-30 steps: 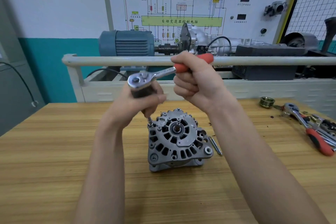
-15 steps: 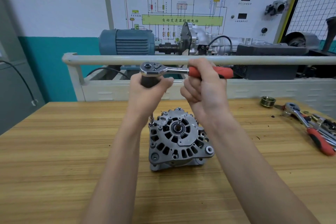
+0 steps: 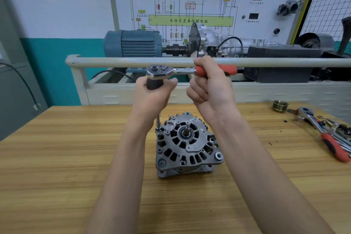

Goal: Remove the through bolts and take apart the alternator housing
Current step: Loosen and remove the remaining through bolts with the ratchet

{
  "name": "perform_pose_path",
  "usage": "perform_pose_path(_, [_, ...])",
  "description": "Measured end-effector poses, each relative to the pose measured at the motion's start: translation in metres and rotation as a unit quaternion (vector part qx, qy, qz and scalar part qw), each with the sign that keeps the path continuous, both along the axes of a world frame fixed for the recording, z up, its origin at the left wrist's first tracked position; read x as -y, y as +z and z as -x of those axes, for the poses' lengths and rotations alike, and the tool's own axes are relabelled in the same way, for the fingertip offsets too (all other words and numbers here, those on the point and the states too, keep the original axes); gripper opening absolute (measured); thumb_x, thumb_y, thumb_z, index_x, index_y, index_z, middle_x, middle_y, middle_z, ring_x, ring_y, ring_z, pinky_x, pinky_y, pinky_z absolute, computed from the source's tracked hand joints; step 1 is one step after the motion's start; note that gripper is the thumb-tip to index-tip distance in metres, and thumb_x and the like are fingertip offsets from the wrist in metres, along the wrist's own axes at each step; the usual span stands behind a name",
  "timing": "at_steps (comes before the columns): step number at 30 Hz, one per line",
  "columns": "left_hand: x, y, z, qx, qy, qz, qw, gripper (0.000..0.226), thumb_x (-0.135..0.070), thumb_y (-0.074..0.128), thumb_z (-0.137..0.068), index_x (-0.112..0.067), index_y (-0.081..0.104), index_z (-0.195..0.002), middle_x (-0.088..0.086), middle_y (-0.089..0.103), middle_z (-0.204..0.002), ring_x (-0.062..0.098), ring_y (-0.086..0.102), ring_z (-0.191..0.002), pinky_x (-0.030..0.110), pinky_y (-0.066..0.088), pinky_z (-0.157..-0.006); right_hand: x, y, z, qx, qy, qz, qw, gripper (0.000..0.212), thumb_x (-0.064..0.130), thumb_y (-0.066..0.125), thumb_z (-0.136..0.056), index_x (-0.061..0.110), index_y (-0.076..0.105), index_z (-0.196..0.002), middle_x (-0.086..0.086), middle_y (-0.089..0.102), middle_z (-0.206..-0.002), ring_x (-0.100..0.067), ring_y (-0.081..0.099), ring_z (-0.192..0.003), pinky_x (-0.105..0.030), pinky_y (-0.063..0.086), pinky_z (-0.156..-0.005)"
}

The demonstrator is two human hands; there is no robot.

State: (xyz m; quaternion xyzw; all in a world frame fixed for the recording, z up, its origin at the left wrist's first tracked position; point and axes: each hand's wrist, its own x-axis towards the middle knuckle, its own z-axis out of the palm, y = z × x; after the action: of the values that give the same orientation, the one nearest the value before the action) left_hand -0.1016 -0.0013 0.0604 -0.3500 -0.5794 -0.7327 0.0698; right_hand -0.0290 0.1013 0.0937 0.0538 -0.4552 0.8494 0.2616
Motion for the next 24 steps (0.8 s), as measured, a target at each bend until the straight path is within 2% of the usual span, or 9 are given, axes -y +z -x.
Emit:
perform_pose_path(2, [-0.013,0.000,-0.006,0.023,0.103,-0.042,0.993,0.030,-0.017,0.060,-0.074,-0.013,0.040,-0.051,-0.002,0.031,-0.046,0.013,0.024,-0.044,0.025,0.022,-0.045,0.003,-0.004,-0.002,-0.011,-0.039,0.008,0.999,0.042,0.005,0.054,-0.090,0.017,0.030,-0.057,0.008,0.018,-0.033,-0.007,0.011,-0.030,-0.016,0.014,-0.034])
perform_pose_path(4, [-0.015,-0.001,-0.007,0.024,0.119,-0.044,0.992,0.032,-0.016,0.061,-0.073,-0.017,0.039,-0.050,-0.006,0.032,-0.045,0.011,0.025,-0.044,0.024,0.023,-0.045,0.003,-0.002,-0.004,-0.015,-0.050,0.000,0.999,0.043,0.004,0.055,-0.089,0.018,0.030,-0.058,0.009,0.019,-0.033,-0.007,0.011,-0.030,-0.015,0.014,-0.035])
perform_pose_path(7, [0.005,-0.001,0.002,-0.031,-0.039,0.044,0.998,0.031,-0.019,0.070,-0.069,-0.022,0.047,-0.049,-0.008,0.036,-0.044,0.010,0.029,-0.041,0.018,0.027,-0.043,-0.005,0.007,-0.004,0.003,-0.008,-0.031,0.999,0.045,0.004,0.055,-0.089,0.019,0.030,-0.055,0.008,0.019,-0.034,-0.007,0.012,-0.029,-0.016,0.014,-0.034])
perform_pose_path(9, [0.021,0.000,0.007,-0.073,-0.148,0.091,0.982,0.025,-0.023,0.071,-0.070,-0.023,0.052,-0.053,-0.009,0.039,-0.044,0.012,0.033,-0.040,0.020,0.027,-0.043,-0.008,0.015,0.000,0.037,0.047,-0.058,0.997,0.051,0.006,0.054,-0.090,0.020,0.031,-0.047,0.007,0.019,-0.033,-0.007,0.012,-0.029,-0.016,0.013,-0.033])
perform_pose_path(13, [0.025,-0.001,0.006,-0.094,-0.179,0.135,0.970,0.027,-0.026,0.070,-0.070,-0.023,0.052,-0.051,-0.005,0.039,-0.043,0.014,0.033,-0.039,0.022,0.028,-0.041,-0.009,0.023,0.008,0.067,0.109,-0.089,0.988,0.055,0.007,0.051,-0.091,0.021,0.029,-0.043,0.007,0.018,-0.032,-0.007,0.012,-0.028,-0.016,0.012,-0.033])
perform_pose_path(16, [0.017,0.000,0.003,-0.054,-0.120,0.089,0.987,0.037,-0.024,0.070,-0.072,-0.023,0.046,-0.044,-0.007,0.034,-0.041,0.012,0.027,-0.038,0.018,0.026,-0.041,-0.006,0.016,0.008,0.045,0.072,-0.046,0.995,0.049,0.006,0.052,-0.091,0.019,0.031,-0.049,0.007,0.018,-0.032,-0.007,0.011,-0.028,-0.016,0.014,-0.031])
perform_pose_path(18, [0.006,0.001,0.001,-0.024,-0.027,0.031,0.999,0.038,-0.019,0.066,-0.075,-0.020,0.042,-0.046,-0.006,0.033,-0.041,0.012,0.026,-0.039,0.018,0.026,-0.043,0.000,0.005,0.004,0.016,0.012,-0.011,1.000,0.044,0.006,0.054,-0.090,0.018,0.031,-0.054,0.008,0.019,-0.033,-0.007,0.012,-0.029,-0.016,0.015,-0.032])
perform_pose_path(21, [-0.012,0.001,-0.004,0.018,0.107,-0.039,0.993,0.037,-0.016,0.062,-0.074,-0.019,0.037,-0.047,-0.007,0.032,-0.042,0.013,0.025,-0.043,0.022,0.023,-0.044,0.009,-0.008,-0.002,-0.031,-0.061,0.031,0.997,0.042,0.003,0.057,-0.088,0.018,0.032,-0.058,0.009,0.021,-0.034,-0.007,0.013,-0.030,-0.016,0.016,-0.035])
perform_pose_path(24, [-0.017,0.000,-0.007,0.033,0.126,-0.055,0.990,0.044,-0.006,0.062,-0.078,-0.021,0.034,-0.047,-0.011,0.031,-0.042,0.011,0.024,-0.044,0.022,0.023,-0.043,0.009,-0.006,-0.005,-0.031,-0.066,0.037,0.997,0.040,0.002,0.057,-0.088,0.017,0.031,-0.061,0.009,0.021,-0.034,-0.006,0.013,-0.030,-0.016,0.016,-0.035])
